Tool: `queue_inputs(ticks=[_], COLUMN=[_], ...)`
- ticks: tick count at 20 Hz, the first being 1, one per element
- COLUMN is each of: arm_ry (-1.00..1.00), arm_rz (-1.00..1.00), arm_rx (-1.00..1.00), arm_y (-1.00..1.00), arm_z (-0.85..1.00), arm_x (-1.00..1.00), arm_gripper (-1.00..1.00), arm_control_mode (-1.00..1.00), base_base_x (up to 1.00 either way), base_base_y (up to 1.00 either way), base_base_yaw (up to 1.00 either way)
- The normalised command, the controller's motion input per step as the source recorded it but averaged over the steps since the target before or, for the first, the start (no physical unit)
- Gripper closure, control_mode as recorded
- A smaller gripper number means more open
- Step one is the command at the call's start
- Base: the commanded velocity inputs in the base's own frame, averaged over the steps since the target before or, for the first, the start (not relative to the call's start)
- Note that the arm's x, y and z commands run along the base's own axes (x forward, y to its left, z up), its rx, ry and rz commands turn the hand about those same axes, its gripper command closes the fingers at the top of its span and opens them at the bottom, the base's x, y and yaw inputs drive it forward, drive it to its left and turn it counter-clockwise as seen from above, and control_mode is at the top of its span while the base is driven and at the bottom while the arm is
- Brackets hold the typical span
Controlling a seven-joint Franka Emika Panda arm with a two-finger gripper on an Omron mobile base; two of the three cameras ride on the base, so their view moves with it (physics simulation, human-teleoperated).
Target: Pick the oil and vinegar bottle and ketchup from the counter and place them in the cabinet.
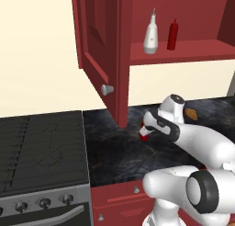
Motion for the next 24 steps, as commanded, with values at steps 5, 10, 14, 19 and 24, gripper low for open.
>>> queue_inputs(ticks=[5,10,14,19,24], arm_ry=[-0.01,-0.02,-0.04,-0.02,0.00], arm_rz=[-0.02,-0.08,-0.15,-0.16,-0.13], arm_rx=[-0.03,-0.04,-0.01,0.00,0.00], arm_y=[0.16,0.01,0.00,0.00,0.00], arm_z=[-0.02,-0.01,-0.05,-0.07,-0.06], arm_x=[0.00,0.04,0.01,0.09,0.27], arm_gripper=[-1.00,-1.00,-1.00,-1.00,-1.00], arm_control_mode=[-1.00,-1.00,-1.00,-1.00,-1.00], base_base_x=[0.00,0.00,0.00,0.00,0.00], base_base_y=[0.00,0.00,0.00,0.00,0.00], base_base_yaw=[0.00,0.00,0.00,0.00,0.00])
